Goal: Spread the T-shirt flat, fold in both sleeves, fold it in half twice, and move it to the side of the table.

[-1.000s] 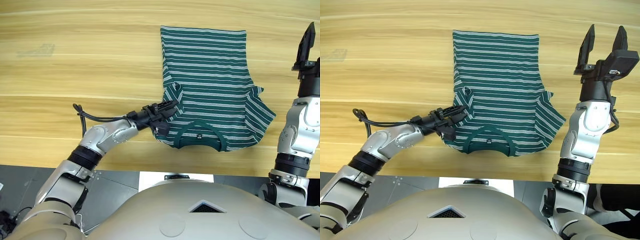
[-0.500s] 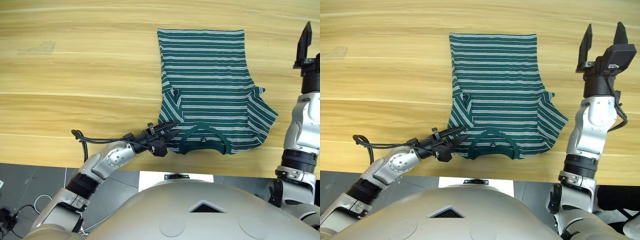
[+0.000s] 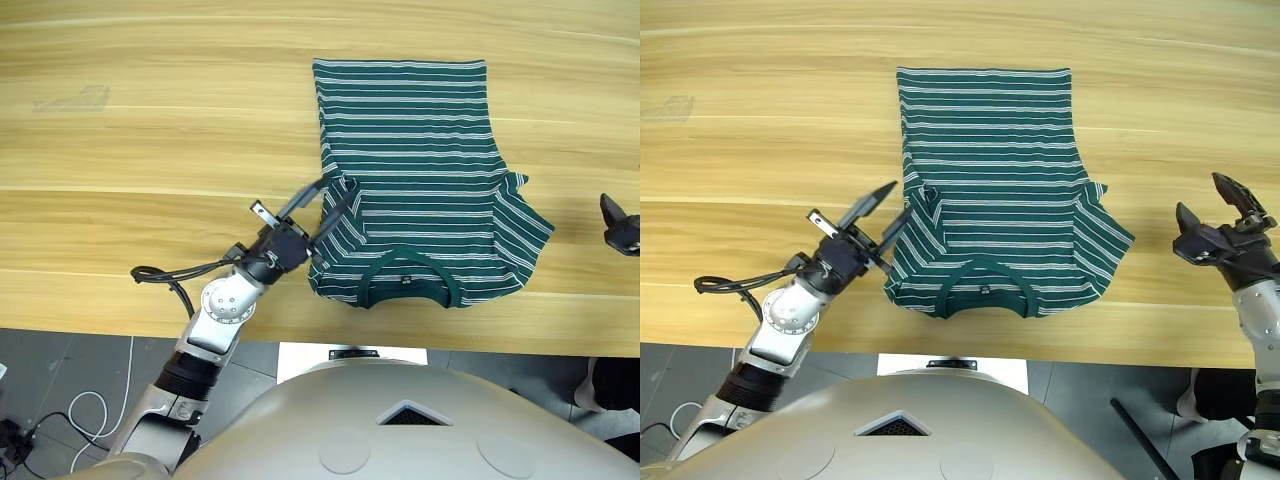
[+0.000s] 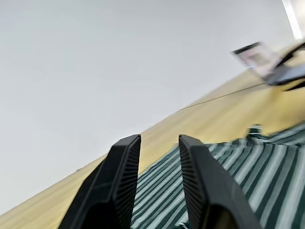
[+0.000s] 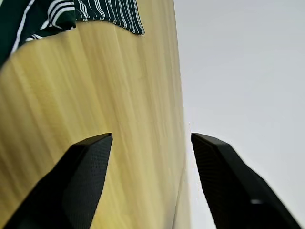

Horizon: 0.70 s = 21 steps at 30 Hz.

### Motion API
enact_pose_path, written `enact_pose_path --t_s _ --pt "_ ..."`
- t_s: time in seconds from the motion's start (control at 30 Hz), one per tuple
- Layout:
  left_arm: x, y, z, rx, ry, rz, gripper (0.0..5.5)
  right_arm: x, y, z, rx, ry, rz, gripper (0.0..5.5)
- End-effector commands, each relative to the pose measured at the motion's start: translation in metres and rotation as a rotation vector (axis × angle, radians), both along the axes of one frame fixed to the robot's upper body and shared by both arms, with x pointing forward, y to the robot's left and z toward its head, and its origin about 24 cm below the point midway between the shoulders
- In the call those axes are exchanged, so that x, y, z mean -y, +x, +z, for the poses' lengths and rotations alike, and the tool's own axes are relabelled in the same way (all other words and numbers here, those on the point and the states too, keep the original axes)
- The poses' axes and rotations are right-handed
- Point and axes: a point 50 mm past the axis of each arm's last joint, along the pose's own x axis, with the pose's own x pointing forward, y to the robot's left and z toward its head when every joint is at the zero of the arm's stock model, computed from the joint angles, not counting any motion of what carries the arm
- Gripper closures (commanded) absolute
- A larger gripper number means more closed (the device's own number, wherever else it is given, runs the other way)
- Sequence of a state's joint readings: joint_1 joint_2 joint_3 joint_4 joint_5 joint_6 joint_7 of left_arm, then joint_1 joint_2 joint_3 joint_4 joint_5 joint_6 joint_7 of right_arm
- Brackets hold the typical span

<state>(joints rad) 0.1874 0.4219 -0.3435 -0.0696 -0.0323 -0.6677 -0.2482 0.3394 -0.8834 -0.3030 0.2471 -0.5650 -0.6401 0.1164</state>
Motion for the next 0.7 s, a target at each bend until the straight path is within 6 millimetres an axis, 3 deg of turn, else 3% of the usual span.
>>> enact_pose_path --t_s 0.03,0.23,0.4,0.7 --pt "-0.021 0.02 0.007 0.009 -0.052 0.186 4.04 -0.012 -0.011 -0.004 -0.04 -0.123 0.161 2.44" --pt "-0.047 0.029 0.023 0.063 -0.096 0.369 4.04 -0.025 -0.028 -0.008 -0.137 -0.166 0.334 2.44" --pt "-0.052 0.024 0.031 0.084 -0.093 0.389 4.04 -0.024 -0.04 -0.007 -0.252 -0.155 0.368 2.44" --pt "-0.058 0.014 0.035 0.087 -0.088 0.423 4.04 -0.02 -0.04 -0.017 -0.422 -0.127 0.399 2.44"
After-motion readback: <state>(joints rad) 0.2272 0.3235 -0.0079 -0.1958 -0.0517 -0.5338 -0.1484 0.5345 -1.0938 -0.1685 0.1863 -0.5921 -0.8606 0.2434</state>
